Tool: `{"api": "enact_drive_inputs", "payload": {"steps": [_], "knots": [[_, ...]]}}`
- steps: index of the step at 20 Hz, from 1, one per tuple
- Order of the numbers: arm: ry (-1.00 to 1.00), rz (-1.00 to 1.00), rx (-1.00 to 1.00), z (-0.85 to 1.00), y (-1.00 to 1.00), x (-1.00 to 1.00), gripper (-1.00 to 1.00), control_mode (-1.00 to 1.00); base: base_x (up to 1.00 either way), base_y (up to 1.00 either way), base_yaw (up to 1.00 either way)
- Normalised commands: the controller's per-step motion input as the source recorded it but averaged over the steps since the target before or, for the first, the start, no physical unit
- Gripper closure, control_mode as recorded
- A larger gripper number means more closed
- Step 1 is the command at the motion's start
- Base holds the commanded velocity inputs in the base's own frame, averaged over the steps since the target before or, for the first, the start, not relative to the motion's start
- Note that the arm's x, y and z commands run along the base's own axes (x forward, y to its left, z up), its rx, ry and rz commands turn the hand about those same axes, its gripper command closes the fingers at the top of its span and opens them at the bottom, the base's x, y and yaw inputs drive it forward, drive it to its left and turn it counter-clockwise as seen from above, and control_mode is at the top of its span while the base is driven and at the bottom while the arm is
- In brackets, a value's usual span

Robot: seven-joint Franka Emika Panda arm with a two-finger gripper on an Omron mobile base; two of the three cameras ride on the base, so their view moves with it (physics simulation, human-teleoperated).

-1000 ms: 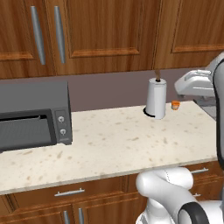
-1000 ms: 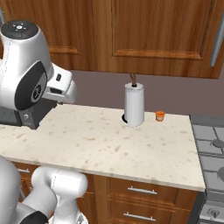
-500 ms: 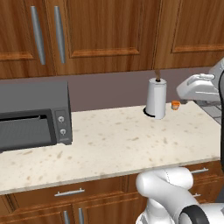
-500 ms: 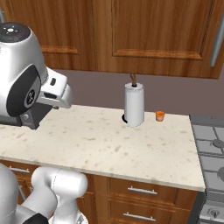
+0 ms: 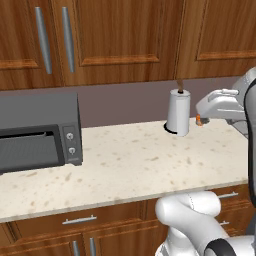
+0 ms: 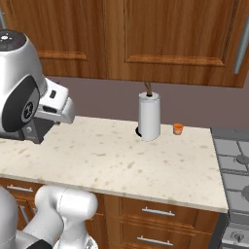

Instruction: Close all open cabinet doors.

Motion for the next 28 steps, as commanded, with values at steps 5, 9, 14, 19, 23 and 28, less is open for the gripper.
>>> {"api": "enact_drive_inputs", "payload": {"steps": [5, 9, 14, 19, 23, 28], "knots": [[-0.11, -0.16, -0.01, -0.25, 0.0, -0.11, -1.0, -1.0, 0.0, 0.0, 0.0], [-0.01, -0.2, -0.01, -0.25, -0.02, 0.0, -1.0, -1.0, 0.0, 0.0, 0.0], [0.0, -0.02, 0.0, 0.0, -0.16, 0.0, -1.0, 1.0, -0.01, -0.09, -0.04], [0.0, 0.0, 0.0, 0.0, 0.0, 0.0, -1.0, 1.0, -0.02, -0.44, -0.12], [0.0, 0.0, 0.0, 0.0, 0.0, 0.0, -1.0, 1.0, -0.05, -0.41, -0.14], [0.0, 0.0, 0.0, 0.0, 0.0, 0.0, -1.0, 1.0, -0.02, -0.37, -0.31]]}}
